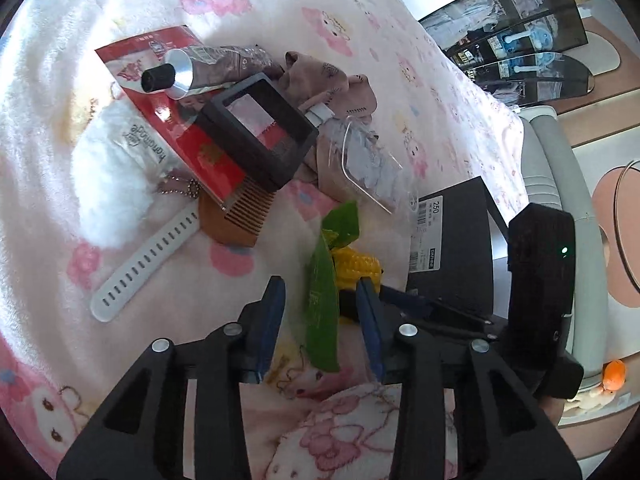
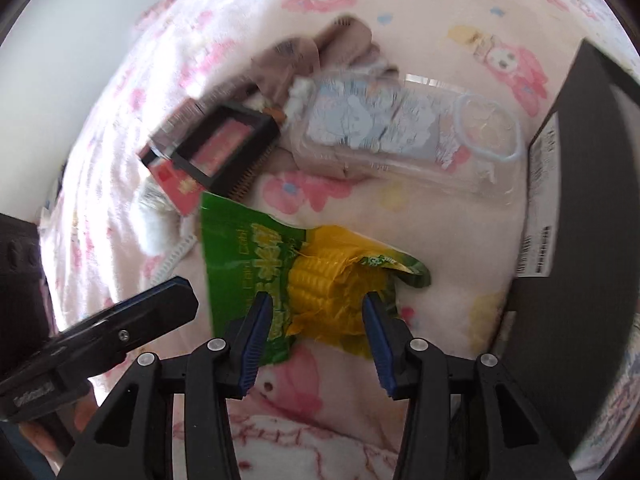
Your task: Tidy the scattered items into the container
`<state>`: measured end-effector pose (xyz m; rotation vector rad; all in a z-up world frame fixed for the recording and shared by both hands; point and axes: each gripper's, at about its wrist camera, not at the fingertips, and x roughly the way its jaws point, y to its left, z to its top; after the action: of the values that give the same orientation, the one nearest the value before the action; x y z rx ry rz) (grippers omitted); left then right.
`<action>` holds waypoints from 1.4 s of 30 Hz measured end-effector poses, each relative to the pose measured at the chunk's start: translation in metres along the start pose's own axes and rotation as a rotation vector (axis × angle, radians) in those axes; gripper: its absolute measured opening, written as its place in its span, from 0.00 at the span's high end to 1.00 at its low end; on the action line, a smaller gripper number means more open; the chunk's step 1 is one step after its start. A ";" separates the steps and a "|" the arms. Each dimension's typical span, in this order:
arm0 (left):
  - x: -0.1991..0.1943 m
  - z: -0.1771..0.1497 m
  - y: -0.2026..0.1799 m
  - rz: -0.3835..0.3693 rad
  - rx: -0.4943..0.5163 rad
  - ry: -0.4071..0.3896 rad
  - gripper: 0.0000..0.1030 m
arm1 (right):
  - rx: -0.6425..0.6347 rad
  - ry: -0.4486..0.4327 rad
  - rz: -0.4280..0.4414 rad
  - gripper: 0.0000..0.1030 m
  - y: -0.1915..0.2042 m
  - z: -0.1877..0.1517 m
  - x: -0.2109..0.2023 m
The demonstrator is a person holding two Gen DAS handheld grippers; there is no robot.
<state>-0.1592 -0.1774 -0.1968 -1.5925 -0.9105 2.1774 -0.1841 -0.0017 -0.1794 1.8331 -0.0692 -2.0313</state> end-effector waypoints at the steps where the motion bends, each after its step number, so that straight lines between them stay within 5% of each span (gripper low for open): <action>1: 0.005 0.003 -0.001 0.009 0.002 0.008 0.65 | -0.001 0.024 -0.005 0.57 0.000 0.001 0.006; 3: 0.016 0.005 -0.004 0.044 0.017 0.023 0.76 | 0.004 0.028 0.034 0.57 -0.003 0.004 0.006; 4: 0.020 0.006 -0.004 0.039 0.017 0.034 0.98 | 0.006 0.026 0.058 0.59 -0.004 0.004 0.004; 5: 0.023 0.006 -0.001 0.052 0.011 0.042 0.99 | -0.003 0.025 0.069 0.59 -0.004 0.004 0.003; 11: -0.019 -0.008 -0.005 0.027 0.029 -0.033 1.00 | 0.016 -0.025 0.234 0.60 -0.009 -0.003 -0.024; 15: -0.037 -0.014 -0.002 0.133 0.054 -0.090 1.00 | 0.025 -0.059 0.128 0.60 -0.012 -0.004 -0.032; 20: -0.021 -0.011 0.026 0.107 -0.013 -0.033 0.96 | -0.019 0.049 0.103 0.55 0.003 0.007 -0.002; 22: -0.007 -0.011 0.033 0.115 -0.031 0.001 0.90 | -0.044 0.114 0.126 0.42 0.006 0.011 0.017; 25: 0.010 -0.014 0.041 0.115 -0.062 0.031 0.91 | -0.017 0.213 0.180 0.40 0.001 0.018 0.043; 33: -0.041 -0.024 0.001 0.138 0.046 -0.076 0.97 | 0.025 0.014 0.302 0.50 -0.006 0.013 -0.006; 42: -0.089 -0.032 -0.109 0.011 0.281 -0.163 0.97 | 0.025 -0.260 0.351 0.50 -0.018 -0.033 -0.127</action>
<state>-0.1126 -0.1354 -0.0668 -1.3071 -0.6045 2.3483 -0.1500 0.0638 -0.0700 1.4379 -0.4580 -2.0039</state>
